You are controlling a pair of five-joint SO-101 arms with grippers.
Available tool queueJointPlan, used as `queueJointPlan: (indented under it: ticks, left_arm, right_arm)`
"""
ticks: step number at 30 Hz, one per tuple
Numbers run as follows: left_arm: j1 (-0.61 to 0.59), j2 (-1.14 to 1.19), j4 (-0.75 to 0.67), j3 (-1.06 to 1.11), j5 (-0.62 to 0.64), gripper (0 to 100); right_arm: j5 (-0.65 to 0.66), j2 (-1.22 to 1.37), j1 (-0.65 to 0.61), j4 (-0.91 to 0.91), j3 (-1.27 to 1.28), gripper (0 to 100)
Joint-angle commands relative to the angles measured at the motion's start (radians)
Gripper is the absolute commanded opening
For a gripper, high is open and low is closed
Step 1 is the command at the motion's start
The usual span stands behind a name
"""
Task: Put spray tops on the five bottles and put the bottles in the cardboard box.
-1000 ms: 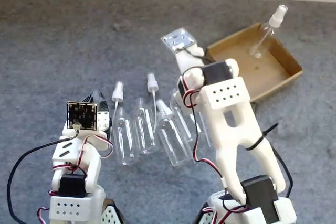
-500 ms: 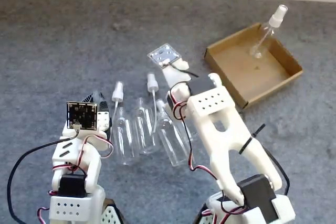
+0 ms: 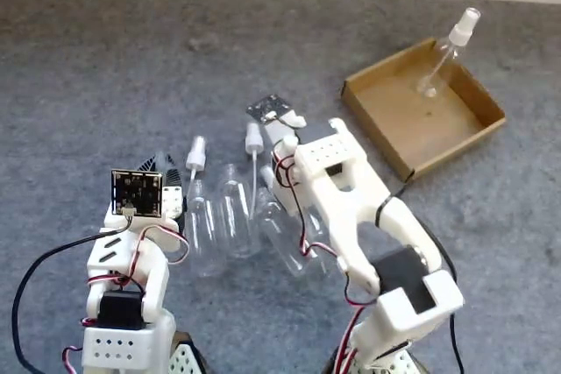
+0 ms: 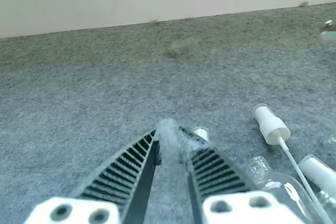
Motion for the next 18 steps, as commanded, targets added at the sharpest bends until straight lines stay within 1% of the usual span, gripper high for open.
queueJointPlan:
  ticks: [1,4,7,13,18]
  left_arm:
    - [0.012,0.002,0.003,0.021,-0.006,1]
    - [0.012,0.002,0.003,0.021,-0.006,1]
    - [0.012,0.002,0.003,0.021,-0.006,1]
    - [0.012,0.002,0.003,0.021,-0.006,1]
    - [0.012,0.002,0.003,0.021,-0.006,1]
  right_arm:
    - [0.006,0.038,-0.005,-0.039,-0.070,32.5]
    - [0.005,0.084,-0.005,-0.091,-0.071,32.5]
    - [0.005,0.101,-0.005,-0.105,-0.071,31.7]
    - [0.006,0.101,0.005,-0.110,-0.071,15.2]
    - [0.006,0.096,0.056,-0.099,-0.073,14.6]
